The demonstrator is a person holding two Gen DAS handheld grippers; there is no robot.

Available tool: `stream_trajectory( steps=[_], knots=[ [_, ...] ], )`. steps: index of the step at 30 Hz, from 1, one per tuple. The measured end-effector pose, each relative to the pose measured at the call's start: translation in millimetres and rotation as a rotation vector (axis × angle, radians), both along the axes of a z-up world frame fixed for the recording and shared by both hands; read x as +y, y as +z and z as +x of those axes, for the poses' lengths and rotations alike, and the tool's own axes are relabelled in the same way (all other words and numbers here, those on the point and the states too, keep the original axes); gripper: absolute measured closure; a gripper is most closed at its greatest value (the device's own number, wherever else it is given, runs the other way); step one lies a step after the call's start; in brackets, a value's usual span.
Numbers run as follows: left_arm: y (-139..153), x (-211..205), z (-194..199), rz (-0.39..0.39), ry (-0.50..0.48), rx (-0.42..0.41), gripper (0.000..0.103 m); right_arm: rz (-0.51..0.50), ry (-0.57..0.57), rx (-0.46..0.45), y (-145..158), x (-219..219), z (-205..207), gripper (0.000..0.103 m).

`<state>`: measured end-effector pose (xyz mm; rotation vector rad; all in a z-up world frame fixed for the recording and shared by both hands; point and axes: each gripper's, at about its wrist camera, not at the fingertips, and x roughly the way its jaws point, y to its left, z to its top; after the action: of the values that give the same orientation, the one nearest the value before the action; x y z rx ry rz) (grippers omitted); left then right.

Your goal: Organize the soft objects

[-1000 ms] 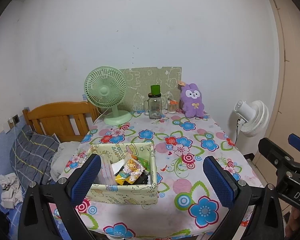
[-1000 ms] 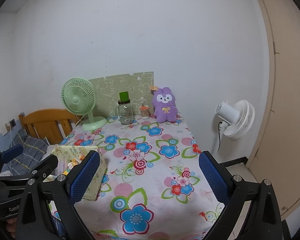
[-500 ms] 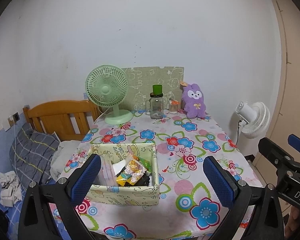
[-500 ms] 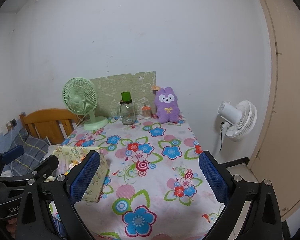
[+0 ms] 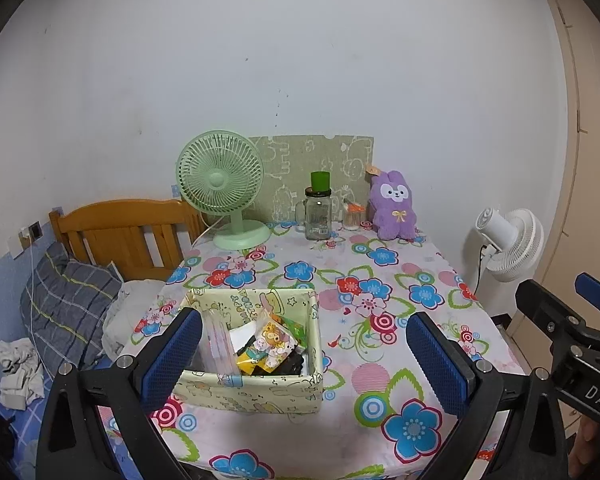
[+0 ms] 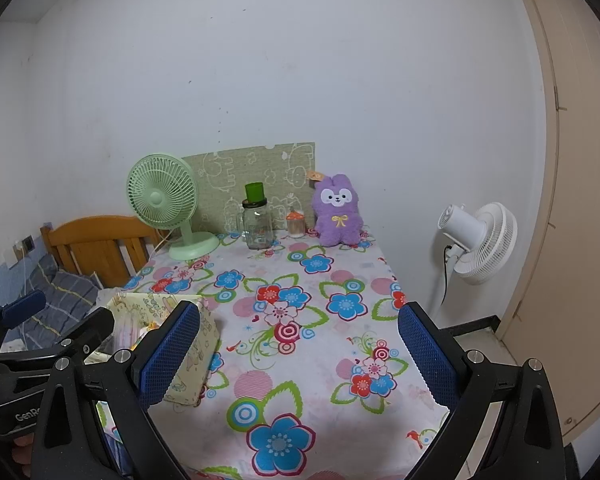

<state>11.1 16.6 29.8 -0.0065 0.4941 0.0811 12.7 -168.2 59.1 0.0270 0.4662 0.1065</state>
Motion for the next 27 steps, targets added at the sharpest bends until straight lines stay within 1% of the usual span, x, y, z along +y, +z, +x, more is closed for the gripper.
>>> stream_trajectory(
  steps=[27],
  knots=[
    [1.0,3.1,-0.3,-0.006,0.005,0.002,0.000,-0.004,0.005,0.001,0.0,1.4,1.3,0.002]
  ],
)
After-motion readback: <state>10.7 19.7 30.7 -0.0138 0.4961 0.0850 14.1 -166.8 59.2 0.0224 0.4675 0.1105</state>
